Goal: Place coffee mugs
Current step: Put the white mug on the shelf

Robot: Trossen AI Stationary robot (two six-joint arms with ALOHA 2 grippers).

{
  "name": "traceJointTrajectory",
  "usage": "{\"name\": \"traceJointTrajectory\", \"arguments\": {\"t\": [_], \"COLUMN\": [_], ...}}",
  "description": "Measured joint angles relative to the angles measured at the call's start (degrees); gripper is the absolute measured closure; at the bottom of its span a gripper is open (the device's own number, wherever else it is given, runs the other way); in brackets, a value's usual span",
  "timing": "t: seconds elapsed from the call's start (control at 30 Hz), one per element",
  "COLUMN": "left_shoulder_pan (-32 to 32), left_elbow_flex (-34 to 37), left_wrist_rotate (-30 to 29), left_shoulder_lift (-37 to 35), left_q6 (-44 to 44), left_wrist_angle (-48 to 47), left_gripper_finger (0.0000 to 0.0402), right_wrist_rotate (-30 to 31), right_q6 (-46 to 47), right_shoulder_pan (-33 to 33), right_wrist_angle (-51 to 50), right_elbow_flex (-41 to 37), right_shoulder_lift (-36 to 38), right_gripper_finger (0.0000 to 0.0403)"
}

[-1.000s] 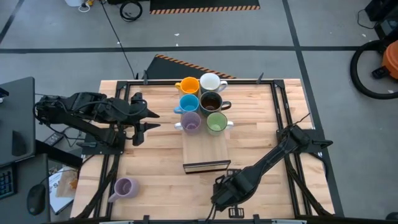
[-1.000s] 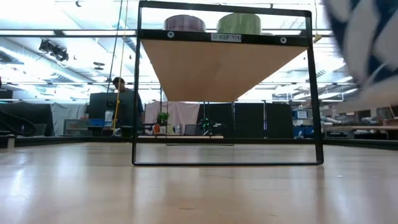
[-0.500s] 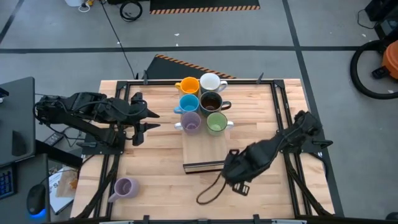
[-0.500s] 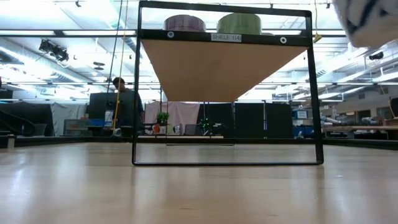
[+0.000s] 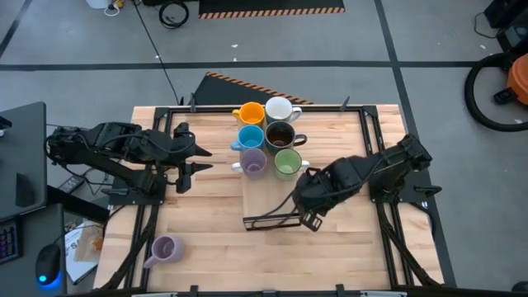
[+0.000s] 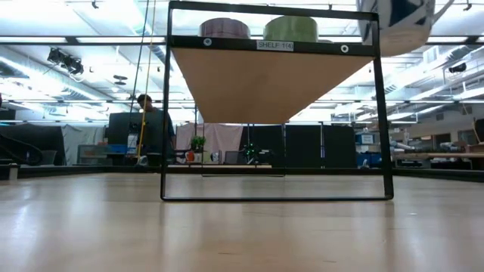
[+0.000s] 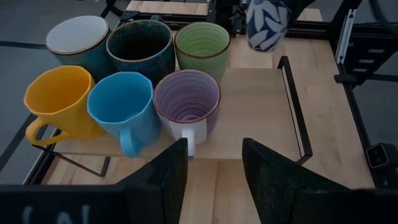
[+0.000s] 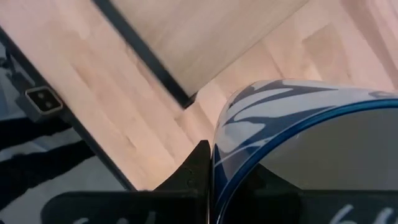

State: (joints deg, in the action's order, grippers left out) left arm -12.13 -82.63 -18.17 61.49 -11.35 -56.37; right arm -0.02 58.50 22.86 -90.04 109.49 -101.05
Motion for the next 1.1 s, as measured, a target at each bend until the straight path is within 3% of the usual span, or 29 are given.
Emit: {"name": "traceJointTrajectory", "arguments": {"t": [0.4,0.93,1.1], "left_shoulder_pan": [0.0,0.0,0.0], "left_elbow_flex": [0.0,0.0,0.0], "left_wrist_rotate": [0.0,0.0,-0.1], "left_shoulder_lift": [0.0,0.0,0.0], "left_q6": [0.1,0.7,0.6], "left_wrist_angle": [0.0,0.0,0.0], "left_gripper_finger": [0.0241,0.0241,0.0241], "right_wrist_rotate": [2.4,3.8,4.1], "right_q6": [-7.5,-17.5,-18.2], "right_shoulder_pan": [-3.5,-4.9,-4.9], "right_wrist_angle": [1.0,14.8,15.2], "right_elbow_flex": [0.0,0.0,0.0], "right_shoulder_lift": [0.1,0.0,-0.5], "right_gripper_finger": [0.0373,0.0373,0.0373]}}
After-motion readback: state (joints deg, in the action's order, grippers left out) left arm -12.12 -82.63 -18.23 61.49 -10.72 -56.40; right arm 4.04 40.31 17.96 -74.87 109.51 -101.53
